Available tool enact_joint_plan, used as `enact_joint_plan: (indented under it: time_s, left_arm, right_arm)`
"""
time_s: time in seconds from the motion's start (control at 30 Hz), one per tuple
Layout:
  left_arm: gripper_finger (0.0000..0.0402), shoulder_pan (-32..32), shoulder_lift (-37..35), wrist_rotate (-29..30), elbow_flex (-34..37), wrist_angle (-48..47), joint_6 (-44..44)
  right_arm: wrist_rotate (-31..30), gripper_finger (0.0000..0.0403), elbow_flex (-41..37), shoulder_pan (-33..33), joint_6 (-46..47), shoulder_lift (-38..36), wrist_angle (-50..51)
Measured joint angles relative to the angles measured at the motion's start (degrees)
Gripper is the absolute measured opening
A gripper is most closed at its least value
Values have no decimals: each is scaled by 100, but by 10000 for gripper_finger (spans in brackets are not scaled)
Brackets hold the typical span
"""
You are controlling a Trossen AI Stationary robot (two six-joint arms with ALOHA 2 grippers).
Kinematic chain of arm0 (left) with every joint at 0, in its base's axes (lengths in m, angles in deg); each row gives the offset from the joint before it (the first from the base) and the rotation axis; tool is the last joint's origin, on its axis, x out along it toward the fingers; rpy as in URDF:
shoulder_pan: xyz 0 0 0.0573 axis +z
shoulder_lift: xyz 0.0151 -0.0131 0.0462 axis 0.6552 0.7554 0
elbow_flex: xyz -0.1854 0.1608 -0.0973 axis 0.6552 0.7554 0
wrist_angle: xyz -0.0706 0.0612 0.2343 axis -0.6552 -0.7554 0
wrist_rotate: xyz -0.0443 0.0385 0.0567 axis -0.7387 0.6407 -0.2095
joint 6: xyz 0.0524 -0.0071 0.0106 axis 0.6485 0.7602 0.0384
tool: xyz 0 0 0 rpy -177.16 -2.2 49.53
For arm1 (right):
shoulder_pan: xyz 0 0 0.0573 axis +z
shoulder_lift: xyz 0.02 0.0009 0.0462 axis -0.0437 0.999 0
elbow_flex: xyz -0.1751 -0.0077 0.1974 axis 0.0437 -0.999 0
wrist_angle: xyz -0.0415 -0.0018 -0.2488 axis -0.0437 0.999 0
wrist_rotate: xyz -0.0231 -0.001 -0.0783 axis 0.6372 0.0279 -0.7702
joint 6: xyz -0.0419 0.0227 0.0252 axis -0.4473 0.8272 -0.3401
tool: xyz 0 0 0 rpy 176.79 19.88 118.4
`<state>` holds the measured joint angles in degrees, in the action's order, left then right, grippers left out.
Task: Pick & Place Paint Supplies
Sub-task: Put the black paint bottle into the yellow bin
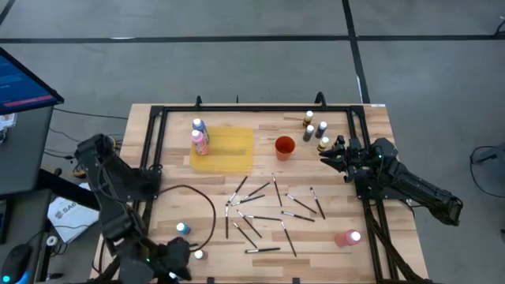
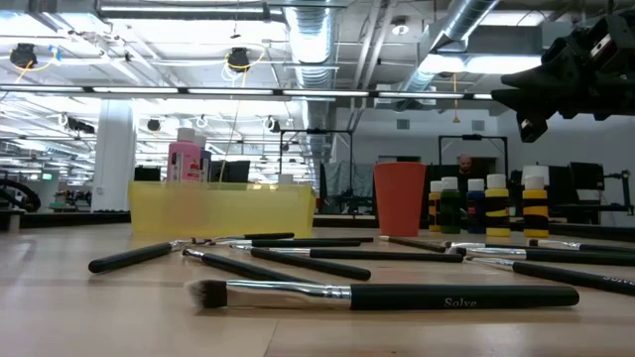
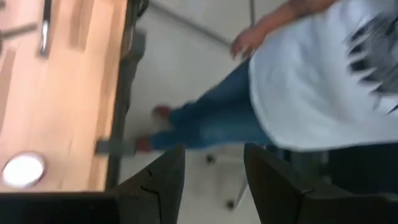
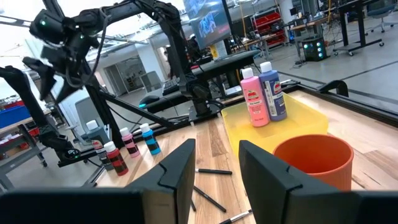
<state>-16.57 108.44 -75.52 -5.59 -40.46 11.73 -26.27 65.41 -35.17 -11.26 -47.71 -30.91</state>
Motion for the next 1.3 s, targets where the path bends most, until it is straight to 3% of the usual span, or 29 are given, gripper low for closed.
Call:
enact_joint_plan:
  time_s: [0.2,0.7,0.97,1.3]
  left_arm:
    - [156,-60,118,-523,4,-699,-5]
    - [156,-263,384,-622,9,-1168,3]
    - [155,-22,78,-457,9,-1162,-333]
    - [208,330,-55,-970,9,-1175,394]
  right_arm:
    - [-2,120,-1,0,-1,0,-1]
    - [-2,120,1,0,2,0,-1]
    - [0,120,0,0,0,0,-1]
    - [-2,120,0,-2,-1,0,-1]
